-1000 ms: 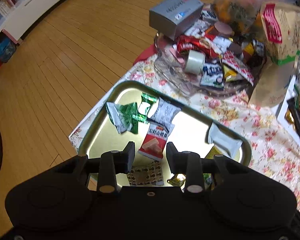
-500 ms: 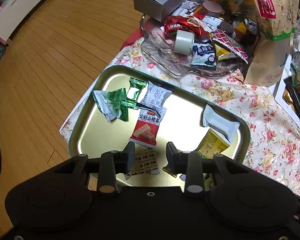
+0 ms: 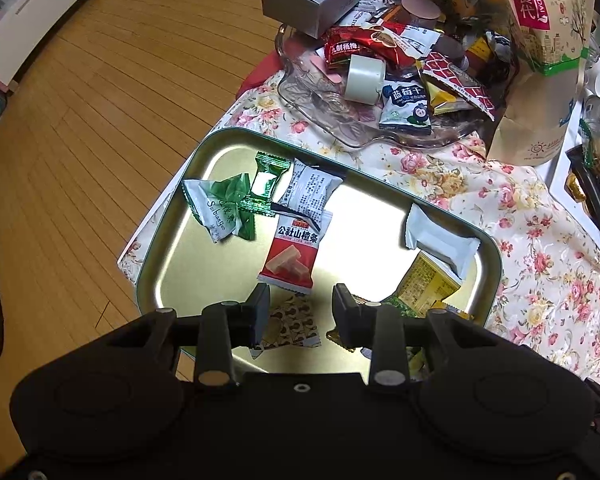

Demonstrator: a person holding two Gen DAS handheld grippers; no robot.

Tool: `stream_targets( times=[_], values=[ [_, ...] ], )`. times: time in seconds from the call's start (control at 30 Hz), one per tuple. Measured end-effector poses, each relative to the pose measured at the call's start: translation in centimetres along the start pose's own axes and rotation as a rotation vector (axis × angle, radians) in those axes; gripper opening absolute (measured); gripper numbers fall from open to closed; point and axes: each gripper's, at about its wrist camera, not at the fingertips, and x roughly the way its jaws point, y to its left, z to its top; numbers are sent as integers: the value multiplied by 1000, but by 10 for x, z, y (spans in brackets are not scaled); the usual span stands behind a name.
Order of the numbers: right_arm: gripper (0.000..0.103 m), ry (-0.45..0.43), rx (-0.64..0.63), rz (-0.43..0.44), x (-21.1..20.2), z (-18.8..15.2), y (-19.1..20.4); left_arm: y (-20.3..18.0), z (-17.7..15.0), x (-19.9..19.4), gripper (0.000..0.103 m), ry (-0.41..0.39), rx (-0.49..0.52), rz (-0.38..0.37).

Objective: Organize snacks

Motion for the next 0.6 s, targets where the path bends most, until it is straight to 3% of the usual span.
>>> stream_targets(
  times=[0.6],
  values=[
    [44,3,3,4,0,1,1,-1,0,0,43,10,14,-7]
  ],
)
